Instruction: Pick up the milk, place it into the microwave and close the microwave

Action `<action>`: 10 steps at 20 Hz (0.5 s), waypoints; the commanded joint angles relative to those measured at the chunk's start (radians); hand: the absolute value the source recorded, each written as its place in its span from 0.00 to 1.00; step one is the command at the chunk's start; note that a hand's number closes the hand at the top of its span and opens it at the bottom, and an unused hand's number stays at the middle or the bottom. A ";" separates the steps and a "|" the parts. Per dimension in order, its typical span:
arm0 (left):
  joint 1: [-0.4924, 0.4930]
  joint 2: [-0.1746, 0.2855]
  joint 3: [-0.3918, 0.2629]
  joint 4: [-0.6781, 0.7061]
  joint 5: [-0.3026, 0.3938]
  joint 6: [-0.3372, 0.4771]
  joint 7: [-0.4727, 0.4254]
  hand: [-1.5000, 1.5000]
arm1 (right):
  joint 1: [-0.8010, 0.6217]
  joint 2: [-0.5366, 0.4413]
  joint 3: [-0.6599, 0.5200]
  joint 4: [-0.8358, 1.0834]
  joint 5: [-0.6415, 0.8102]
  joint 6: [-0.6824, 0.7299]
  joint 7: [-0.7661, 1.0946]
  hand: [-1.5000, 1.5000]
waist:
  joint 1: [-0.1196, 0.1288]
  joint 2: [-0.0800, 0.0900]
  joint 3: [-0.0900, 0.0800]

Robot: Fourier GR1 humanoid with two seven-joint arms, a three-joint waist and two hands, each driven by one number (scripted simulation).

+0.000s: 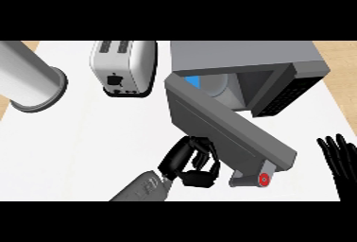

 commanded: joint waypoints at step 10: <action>-0.198 -0.005 -0.140 0.034 0.352 0.179 -0.030 1.00 | 0.002 -0.067 0.025 -0.218 -0.112 0.077 0.154 0.00 | -0.080 0.019 -0.003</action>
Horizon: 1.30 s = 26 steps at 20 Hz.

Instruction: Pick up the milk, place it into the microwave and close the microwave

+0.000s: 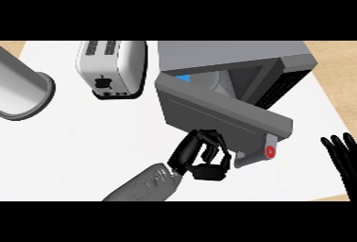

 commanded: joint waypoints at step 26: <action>-0.273 -0.007 0.114 0.080 0.453 0.392 -0.069 0.00 | -0.262 -0.270 -0.230 -0.122 0.122 -0.078 0.090 1.00 | -0.111 0.048 -0.001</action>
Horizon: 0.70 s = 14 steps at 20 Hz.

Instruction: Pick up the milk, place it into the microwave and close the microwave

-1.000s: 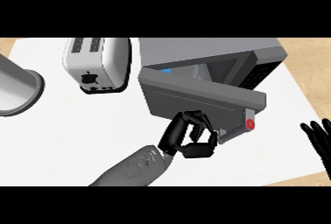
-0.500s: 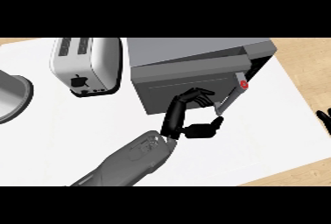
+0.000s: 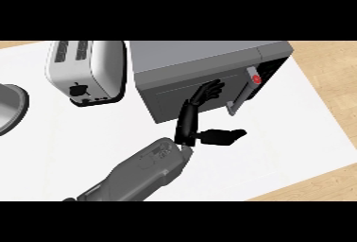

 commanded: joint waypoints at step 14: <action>-0.082 0.000 0.055 0.080 0.140 0.041 -0.087 0.00 | -0.123 -0.063 -0.032 0.045 0.061 -0.037 0.007 1.00 | -0.003 0.031 0.003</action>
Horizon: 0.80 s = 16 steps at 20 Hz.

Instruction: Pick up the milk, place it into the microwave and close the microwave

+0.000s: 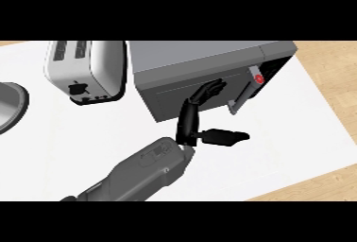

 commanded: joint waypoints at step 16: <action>-0.083 0.000 0.046 0.103 0.102 -0.010 -0.080 0.00 | -0.077 0.103 0.073 0.197 -0.305 0.099 0.078 0.00 | 0.011 0.023 0.002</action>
